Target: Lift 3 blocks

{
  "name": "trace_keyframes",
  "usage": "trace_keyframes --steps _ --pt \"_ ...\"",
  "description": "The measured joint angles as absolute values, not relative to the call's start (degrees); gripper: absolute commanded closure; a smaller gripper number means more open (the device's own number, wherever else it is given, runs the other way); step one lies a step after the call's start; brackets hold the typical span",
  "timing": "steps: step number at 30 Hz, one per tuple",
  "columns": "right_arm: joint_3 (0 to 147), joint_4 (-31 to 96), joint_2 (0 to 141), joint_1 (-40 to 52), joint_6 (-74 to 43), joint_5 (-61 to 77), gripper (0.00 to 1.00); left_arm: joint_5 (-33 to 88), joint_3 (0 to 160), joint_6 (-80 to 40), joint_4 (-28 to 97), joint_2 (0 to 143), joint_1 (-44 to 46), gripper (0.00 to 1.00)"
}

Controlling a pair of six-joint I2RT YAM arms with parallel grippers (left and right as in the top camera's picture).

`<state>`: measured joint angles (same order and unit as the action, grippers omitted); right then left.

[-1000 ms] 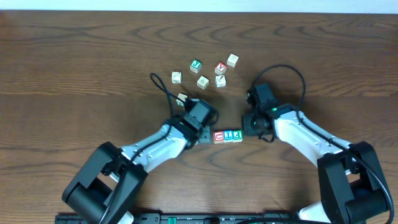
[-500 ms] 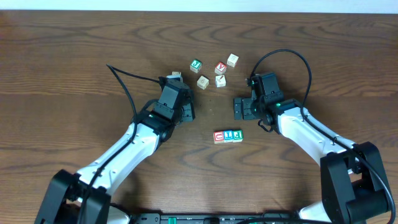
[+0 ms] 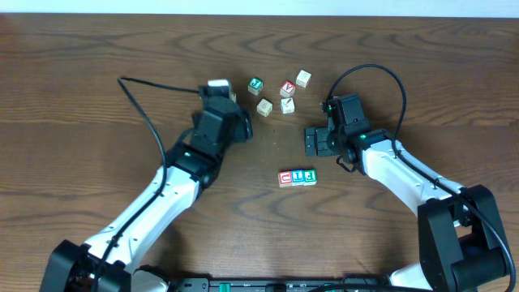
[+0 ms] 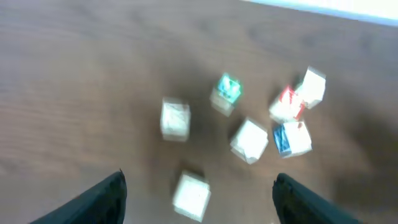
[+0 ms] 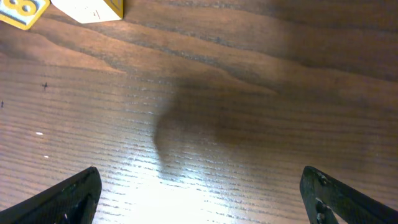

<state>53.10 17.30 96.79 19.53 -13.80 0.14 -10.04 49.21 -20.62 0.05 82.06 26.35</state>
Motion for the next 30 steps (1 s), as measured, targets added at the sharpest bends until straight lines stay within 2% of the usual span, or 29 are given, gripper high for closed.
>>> trace_keyframes --steps 4,10,25,30 --pt "53.1 17.3 96.8 19.5 -13.8 0.1 0.01 -10.9 49.2 -17.7 -6.9 80.3 22.8 0.24" --pt "53.1 17.3 96.8 19.5 -13.8 0.1 0.01 -10.9 47.7 -15.1 -7.8 70.4 19.5 0.24" --pt "53.2 17.4 96.8 19.5 -13.8 0.1 0.01 -8.3 17.8 -13.5 -8.1 26.6 6.8 0.24" --pt "53.2 17.4 96.8 19.5 -13.8 0.0 0.01 -6.3 10.0 -14.3 -8.0 16.3 3.6 0.24"
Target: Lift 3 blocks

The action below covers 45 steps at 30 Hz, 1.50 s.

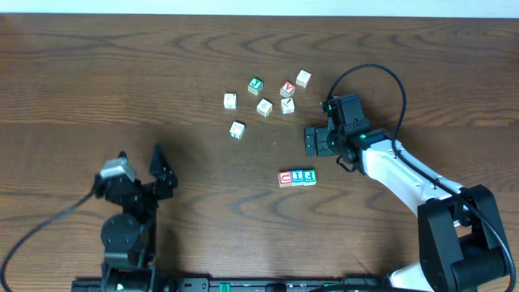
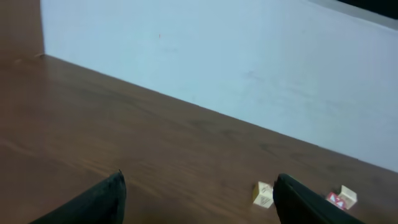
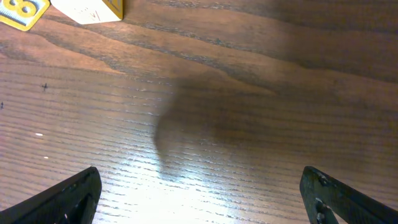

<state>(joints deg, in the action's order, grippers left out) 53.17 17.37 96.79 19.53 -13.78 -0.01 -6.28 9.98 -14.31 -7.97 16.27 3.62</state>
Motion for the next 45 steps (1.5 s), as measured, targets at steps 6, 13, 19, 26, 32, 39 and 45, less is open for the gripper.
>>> trace_keyframes --steps 6,13,19,26,32,39,45 --pt "53.2 17.3 96.8 19.5 -13.8 0.0 0.01 -5.9 3.7 -17.2 -7.0 7.0 0.8 0.24" --pt "53.2 17.3 96.8 19.5 -13.8 0.0 0.01 -5.5 0.7 -19.5 -0.3 1.2 0.0 0.24" --pt "53.2 17.3 96.8 19.5 -13.8 0.0 0.01 -4.4 0.9 -19.8 0.9 0.6 -0.4 0.24" --pt "53.2 17.3 96.8 19.5 -13.8 0.0 0.01 -3.7 0.9 -19.2 1.1 0.6 -0.4 0.24" --pt "53.2 17.3 96.8 19.5 -13.8 0.0 0.01 -3.4 1.0 -19.0 1.1 0.6 -0.4 0.24" --pt "53.2 17.6 96.8 19.5 -13.8 0.0 0.01 -3.3 1.0 -19.0 1.1 0.6 -0.4 0.24" --pt "52.9 19.3 91.8 19.8 -13.4 -0.6 0.01 -3.3 1.0 -19.0 1.2 0.6 -0.4 0.24"
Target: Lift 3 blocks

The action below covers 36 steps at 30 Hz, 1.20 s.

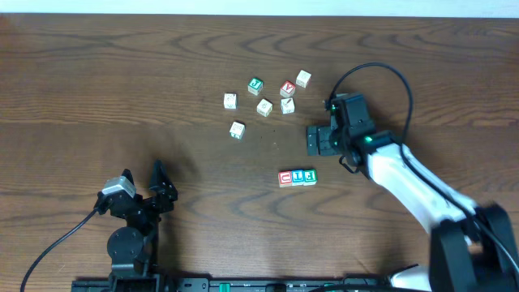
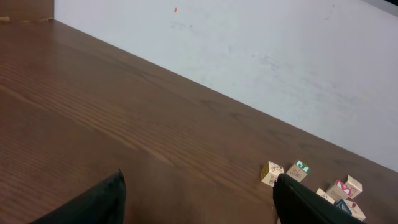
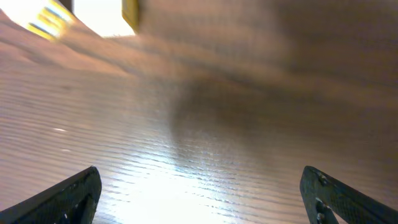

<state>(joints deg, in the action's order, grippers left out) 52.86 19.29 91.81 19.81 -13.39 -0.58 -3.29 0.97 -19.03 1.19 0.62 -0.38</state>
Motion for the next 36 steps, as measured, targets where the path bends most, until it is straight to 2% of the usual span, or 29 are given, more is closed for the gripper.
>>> trace_keyframes --steps 6,11,16,23,28,36 --pt "47.0 14.3 73.8 23.6 -10.8 -9.4 0.01 -3.3 1.0 -19.0 1.2 0.6 -0.4 0.24" --pt "29.5 3.2 53.3 24.6 -7.1 -13.0 0.01 -3.1 1.1 -19.0 1.3 0.6 -0.4 0.24" --pt "14.7 3.7 33.3 17.2 -6.2 -10.9 0.01 -3.1 1.1 -19.0 1.3 0.6 -0.4 0.24" --pt "8.0 8.0 13.8 4.9 -5.4 -5.2 0.01 -3.0 1.1 -19.0 1.3 0.6 -0.4 0.24" --pt "4.0 10.6 5.7 0.9 -5.0 -1.6 0.01 -2.9 1.1 -19.0 1.3 0.6 -0.4 0.24" --pt "3.4 10.9 0.8 -0.3 -2.4 0.7 0.01 -2.9 1.1 -19.0 1.3 0.6 -0.4 0.24"
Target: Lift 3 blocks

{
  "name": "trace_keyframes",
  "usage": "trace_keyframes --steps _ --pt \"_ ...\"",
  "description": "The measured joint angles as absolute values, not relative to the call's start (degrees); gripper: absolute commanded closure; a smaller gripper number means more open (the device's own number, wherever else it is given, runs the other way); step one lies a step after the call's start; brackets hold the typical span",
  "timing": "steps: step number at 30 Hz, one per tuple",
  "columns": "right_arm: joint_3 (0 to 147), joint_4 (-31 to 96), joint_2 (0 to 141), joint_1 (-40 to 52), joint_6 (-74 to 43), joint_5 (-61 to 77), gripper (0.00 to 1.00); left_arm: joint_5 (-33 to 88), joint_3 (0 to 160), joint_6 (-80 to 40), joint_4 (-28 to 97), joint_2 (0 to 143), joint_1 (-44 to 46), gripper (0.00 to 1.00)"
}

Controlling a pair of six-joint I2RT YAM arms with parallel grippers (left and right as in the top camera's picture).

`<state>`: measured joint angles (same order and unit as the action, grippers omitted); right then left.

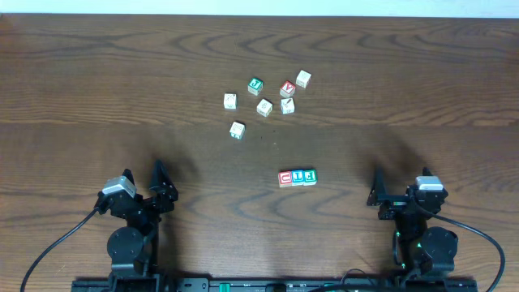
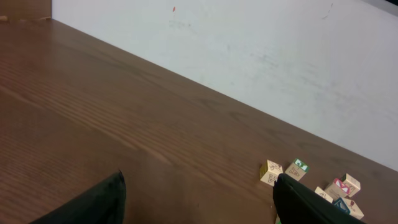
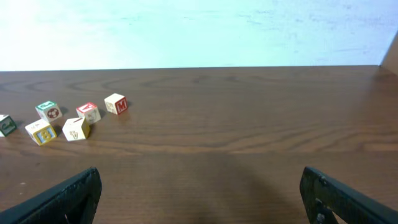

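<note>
Three blocks, red, blue and green, lie touching in a row (image 1: 297, 177) at mid-table. Several loose blocks (image 1: 264, 106) are scattered farther back; the left wrist view shows some of these loose blocks (image 2: 271, 173) ahead to the right, and the right wrist view shows loose blocks (image 3: 76, 128) ahead to the left. My left gripper (image 1: 142, 180) is folded back at the front left, open and holding nothing. At the front right my right gripper (image 1: 399, 188) is also open with nothing in it. Both stand well away from every block.
A pale wall (image 2: 249, 56) runs along the far edge of the brown wooden table (image 1: 81, 73). Black cables (image 1: 57, 227) trail from each arm base at the front edge.
My right arm, which was stretched out just right of the three-block row, is now folded back at the front right edge. The left arm and all the blocks are where they were.
At first my left arm reached out beside the scattered blocks and my right gripper hung open low over the table right of the row. Then the left arm was folded at the front left. Now the right arm is folded back too; no block has moved.
</note>
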<state>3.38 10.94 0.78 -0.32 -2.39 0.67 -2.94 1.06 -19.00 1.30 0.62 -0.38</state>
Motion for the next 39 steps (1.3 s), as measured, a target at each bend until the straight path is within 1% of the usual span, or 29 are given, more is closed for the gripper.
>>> trace_keyframes --steps 39 --pt "3.4 10.9 0.7 -1.2 -1.7 1.1 0.01 -2.9 1.1 -19.0 1.3 0.6 -0.4 0.24"
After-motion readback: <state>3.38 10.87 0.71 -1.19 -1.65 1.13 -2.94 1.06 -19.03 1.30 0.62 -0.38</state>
